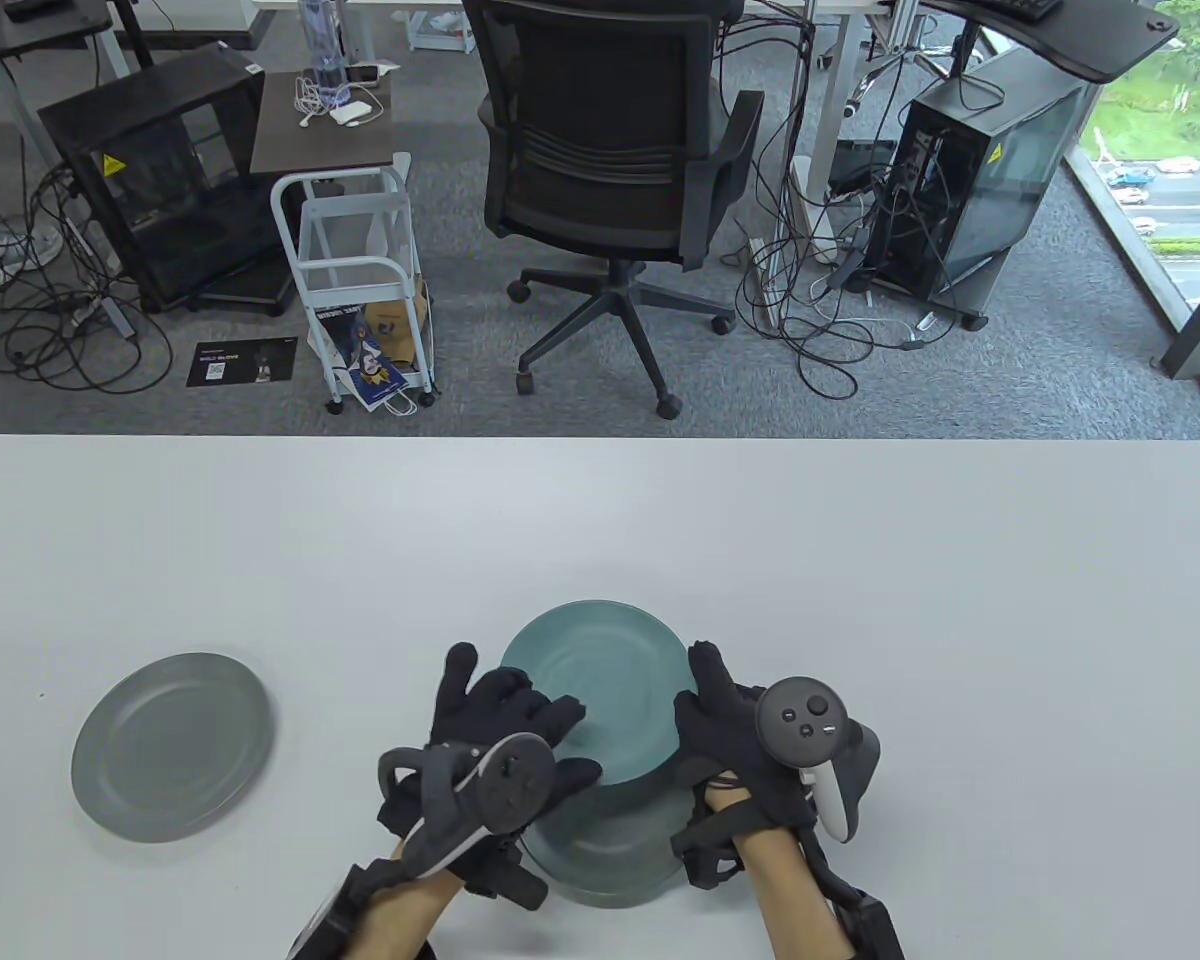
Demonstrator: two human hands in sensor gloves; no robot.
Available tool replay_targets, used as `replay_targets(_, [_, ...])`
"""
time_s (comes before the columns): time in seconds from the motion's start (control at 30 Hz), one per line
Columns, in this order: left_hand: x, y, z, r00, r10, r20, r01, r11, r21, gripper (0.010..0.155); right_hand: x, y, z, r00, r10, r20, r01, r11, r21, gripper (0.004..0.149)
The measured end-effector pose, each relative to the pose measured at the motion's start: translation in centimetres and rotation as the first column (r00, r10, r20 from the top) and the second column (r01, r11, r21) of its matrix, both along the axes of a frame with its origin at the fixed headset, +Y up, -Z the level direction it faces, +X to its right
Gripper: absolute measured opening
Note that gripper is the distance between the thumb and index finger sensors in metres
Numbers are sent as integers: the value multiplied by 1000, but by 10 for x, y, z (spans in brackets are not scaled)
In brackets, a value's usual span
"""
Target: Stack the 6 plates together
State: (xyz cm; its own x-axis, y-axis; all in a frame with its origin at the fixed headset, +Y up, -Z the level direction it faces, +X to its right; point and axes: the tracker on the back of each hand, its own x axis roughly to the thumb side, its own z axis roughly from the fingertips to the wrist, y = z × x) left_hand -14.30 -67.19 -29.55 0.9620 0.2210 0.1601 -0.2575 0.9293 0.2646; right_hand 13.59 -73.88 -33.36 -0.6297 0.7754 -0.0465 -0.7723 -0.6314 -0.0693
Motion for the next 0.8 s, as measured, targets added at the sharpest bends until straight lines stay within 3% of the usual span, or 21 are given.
replay_targets(0.2, [-60, -11, -20, 966, 14, -256, -28, 998, -48, 59, 8, -1, 0, 995, 73, -61, -72, 997, 20, 52])
replay_targets(0.37, [-101, -38, -30, 875, -58, -480, 5, 994, -111, 59, 10, -4, -2, 985, 106, -138, -103, 994, 27, 51])
replay_targets(0.47, [-113, -49, -31, 784, -185, -593, 84, 977, -194, 62, 8, -6, -2, 975, 131, -178, -127, 991, 31, 50])
replay_targets(0.63, [-129, -61, -35, 651, -324, -687, 101, 933, -345, 70, 5, -6, -2, 961, 184, -205, -178, 983, 48, 49])
replay_targets(0.8, [-145, -71, -38, 589, -372, -718, 32, 898, -439, 76, 5, -4, 2, 915, 392, -98, -379, 916, 127, 44])
